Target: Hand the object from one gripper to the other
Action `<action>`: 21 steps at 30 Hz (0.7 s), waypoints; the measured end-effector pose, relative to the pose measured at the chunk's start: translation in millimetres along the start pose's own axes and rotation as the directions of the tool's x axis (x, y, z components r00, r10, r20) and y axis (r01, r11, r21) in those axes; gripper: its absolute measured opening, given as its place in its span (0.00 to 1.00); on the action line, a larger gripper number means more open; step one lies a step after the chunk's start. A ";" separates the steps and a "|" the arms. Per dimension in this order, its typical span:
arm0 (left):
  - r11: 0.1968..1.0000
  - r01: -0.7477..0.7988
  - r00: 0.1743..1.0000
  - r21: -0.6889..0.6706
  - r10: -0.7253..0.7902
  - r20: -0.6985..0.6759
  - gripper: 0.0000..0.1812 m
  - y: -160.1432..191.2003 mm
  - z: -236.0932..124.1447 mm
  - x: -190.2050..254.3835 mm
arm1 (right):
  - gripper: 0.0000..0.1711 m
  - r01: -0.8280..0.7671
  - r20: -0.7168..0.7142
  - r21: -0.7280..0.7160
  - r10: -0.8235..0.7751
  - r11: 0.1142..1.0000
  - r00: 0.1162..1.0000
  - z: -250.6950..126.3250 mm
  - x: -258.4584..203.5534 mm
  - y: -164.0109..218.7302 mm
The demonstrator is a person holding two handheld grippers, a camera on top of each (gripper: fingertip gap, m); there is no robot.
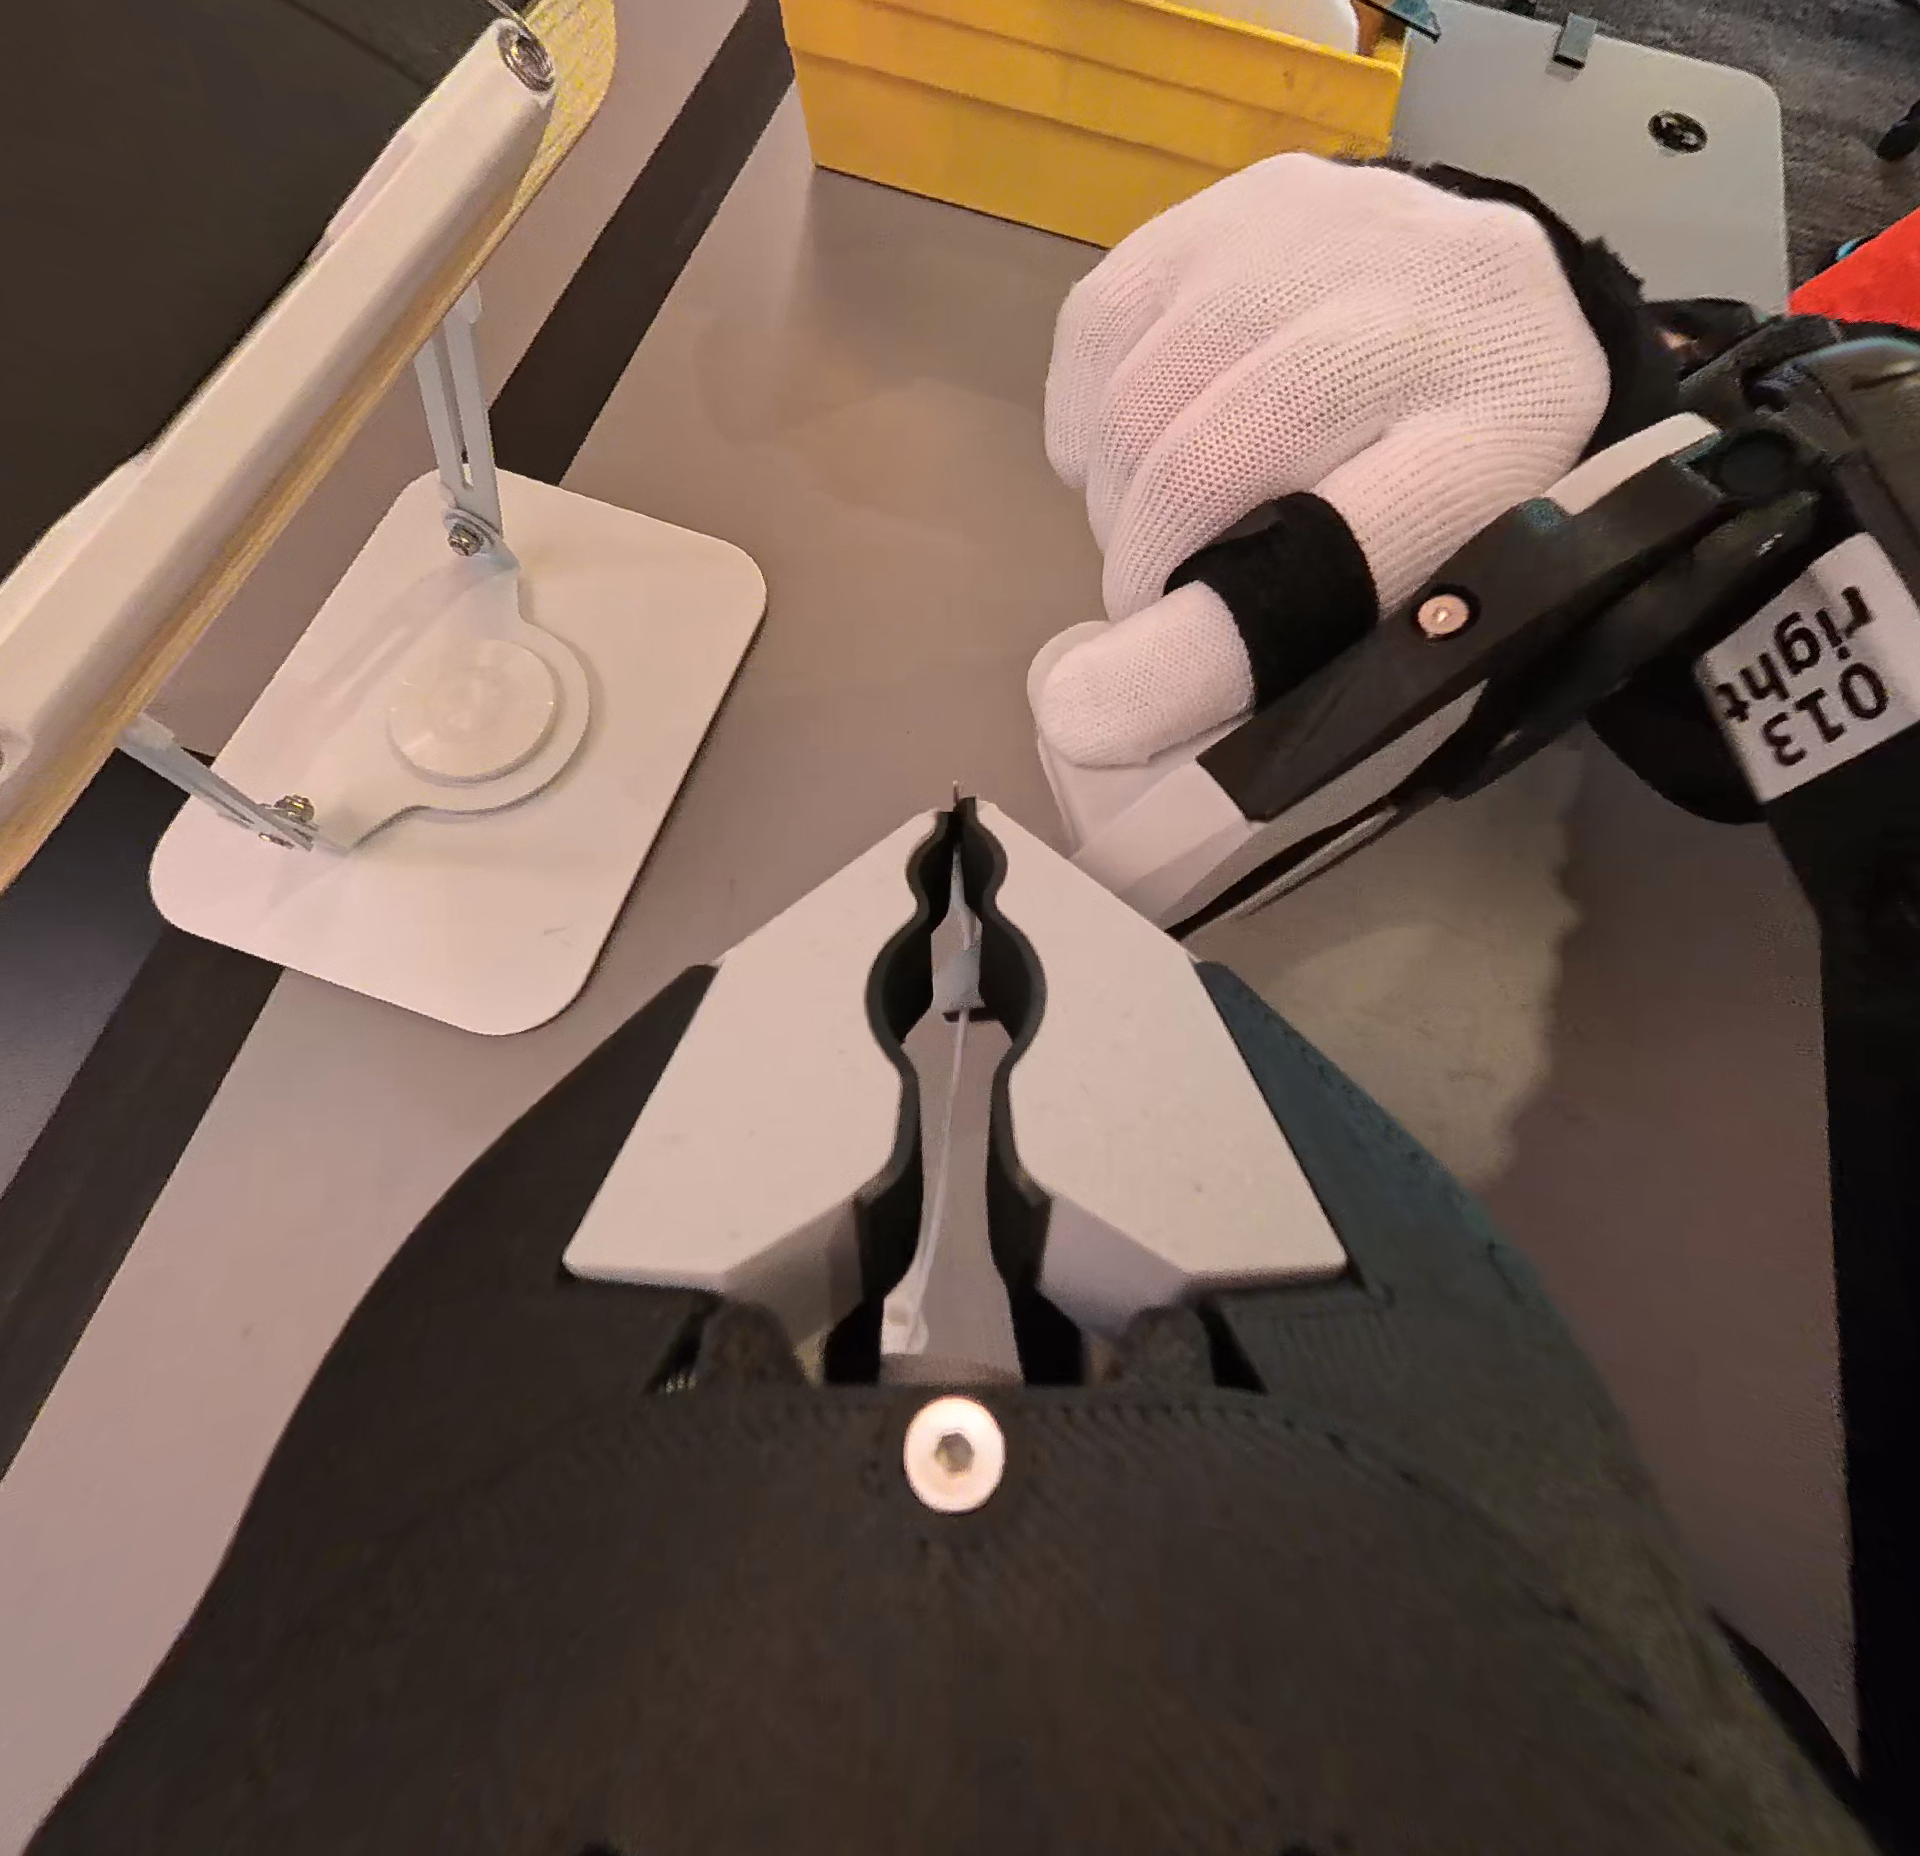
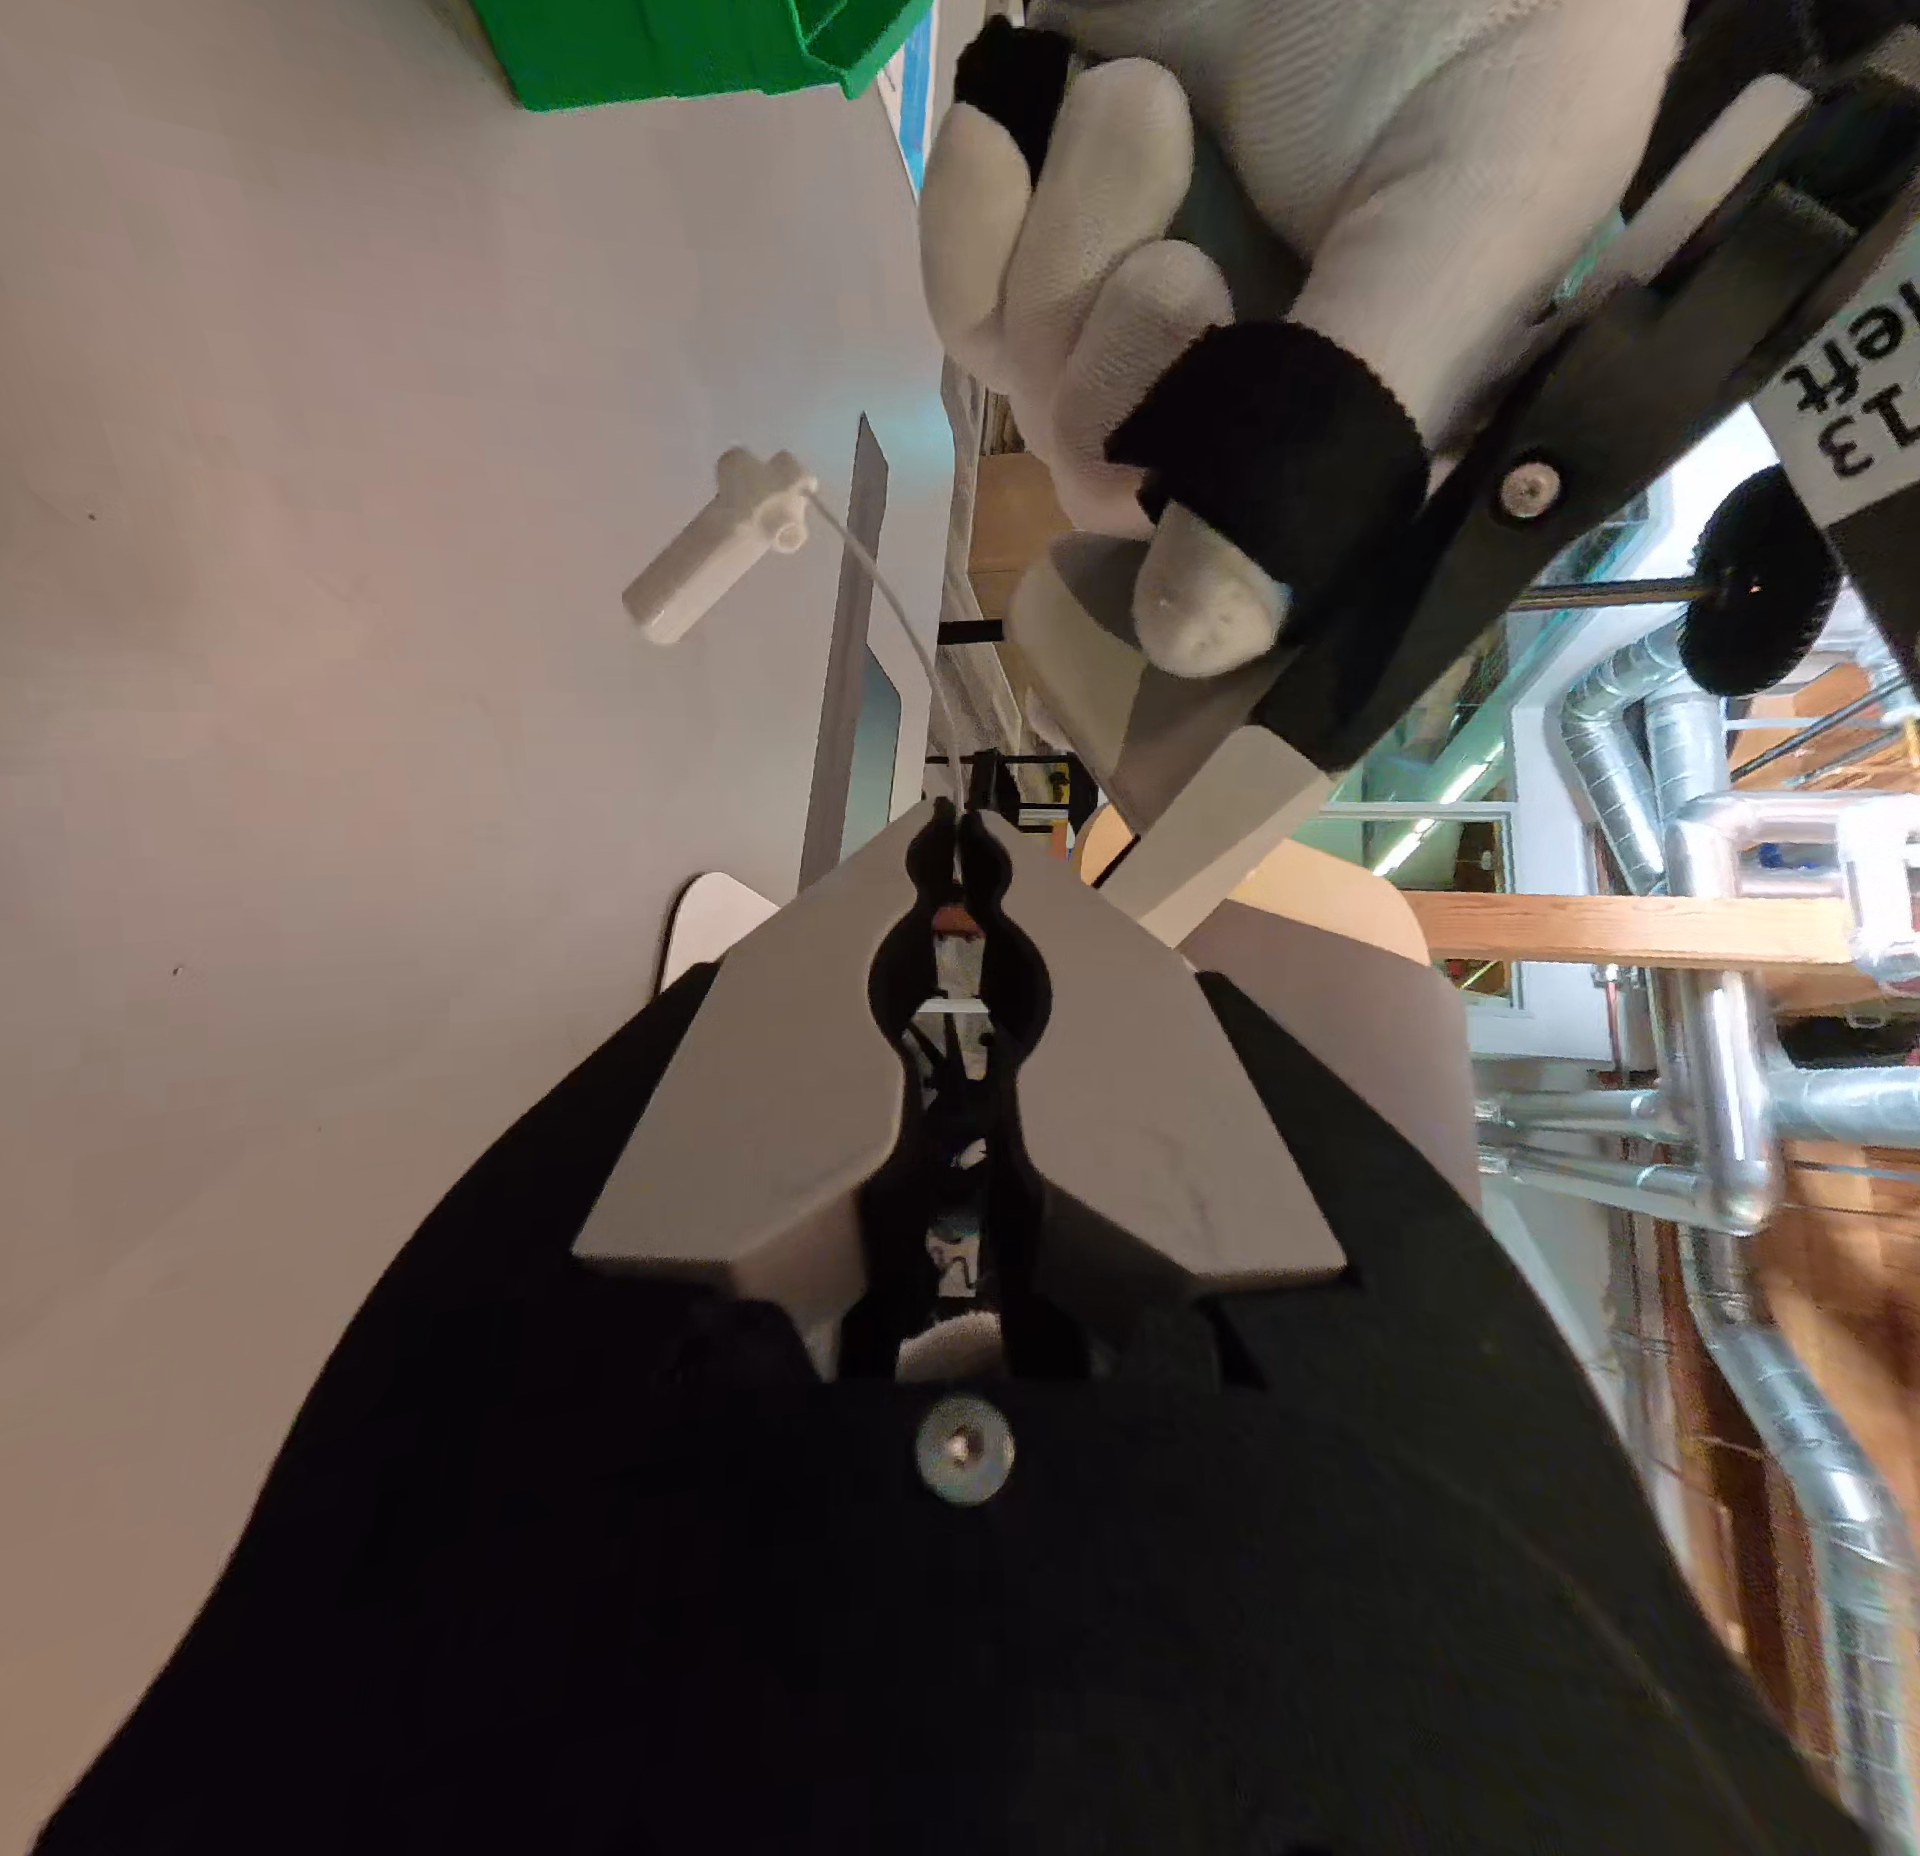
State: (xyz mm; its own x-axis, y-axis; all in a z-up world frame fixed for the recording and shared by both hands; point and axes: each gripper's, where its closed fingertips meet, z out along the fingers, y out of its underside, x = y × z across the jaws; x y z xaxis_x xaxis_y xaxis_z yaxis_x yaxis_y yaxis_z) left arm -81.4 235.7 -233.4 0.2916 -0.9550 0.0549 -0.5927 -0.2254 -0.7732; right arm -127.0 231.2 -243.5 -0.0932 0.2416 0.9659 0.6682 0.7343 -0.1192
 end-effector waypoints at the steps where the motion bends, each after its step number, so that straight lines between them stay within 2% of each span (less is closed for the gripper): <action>1: 1.000 -0.011 1.000 0.001 0.011 0.023 0.00 -0.9 0.6 -2.4 | 0.00 -0.034 0.007 0.016 0.034 0.999 0.999 -1.0 0.8 -0.5; 5: 0.994 -0.079 0.986 0.076 0.067 0.150 0.13 -18.9 -13.0 -13.6 | 0.00 -0.146 0.005 0.036 0.146 0.989 0.989 -4.6 9.0 7.1; 7: 0.984 -0.093 0.970 0.150 0.056 0.237 0.15 -35.8 -29.7 -21.7 | 0.00 -0.230 -0.001 0.058 0.230 0.971 0.973 -7.5 16.4 11.5; 11: 0.941 -0.167 0.961 0.294 0.088 0.262 0.12 -65.5 -61.7 -5.3 | 0.00 -0.419 -0.028 0.096 0.424 0.903 0.905 -14.7 37.3 26.3; 16: 0.937 -0.209 0.967 0.281 0.155 0.203 0.08 -70.3 -64.5 25.1 | 0.00 -0.673 -0.074 0.194 0.695 0.714 0.715 -25.9 68.6 50.1; 18: 0.935 -0.211 0.969 0.283 0.163 0.184 0.04 -73.6 -59.1 32.7 | 0.00 -0.737 -0.079 0.235 0.768 0.634 0.636 -30.1 77.8 56.8; 21: 0.948 -0.190 0.975 0.255 0.153 0.159 0.03 -71.3 -42.4 34.2 | 0.00 -0.808 -0.047 0.319 0.860 0.496 0.509 -37.6 90.5 61.6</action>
State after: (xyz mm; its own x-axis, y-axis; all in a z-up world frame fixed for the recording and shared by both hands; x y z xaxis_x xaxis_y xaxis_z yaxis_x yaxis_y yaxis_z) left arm -61.0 210.9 -149.6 0.3135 -0.9351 -0.1650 -0.4257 0.0169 -0.9047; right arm -66.5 274.4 -154.8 0.5620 0.7241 0.3997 0.1711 0.3710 -0.9127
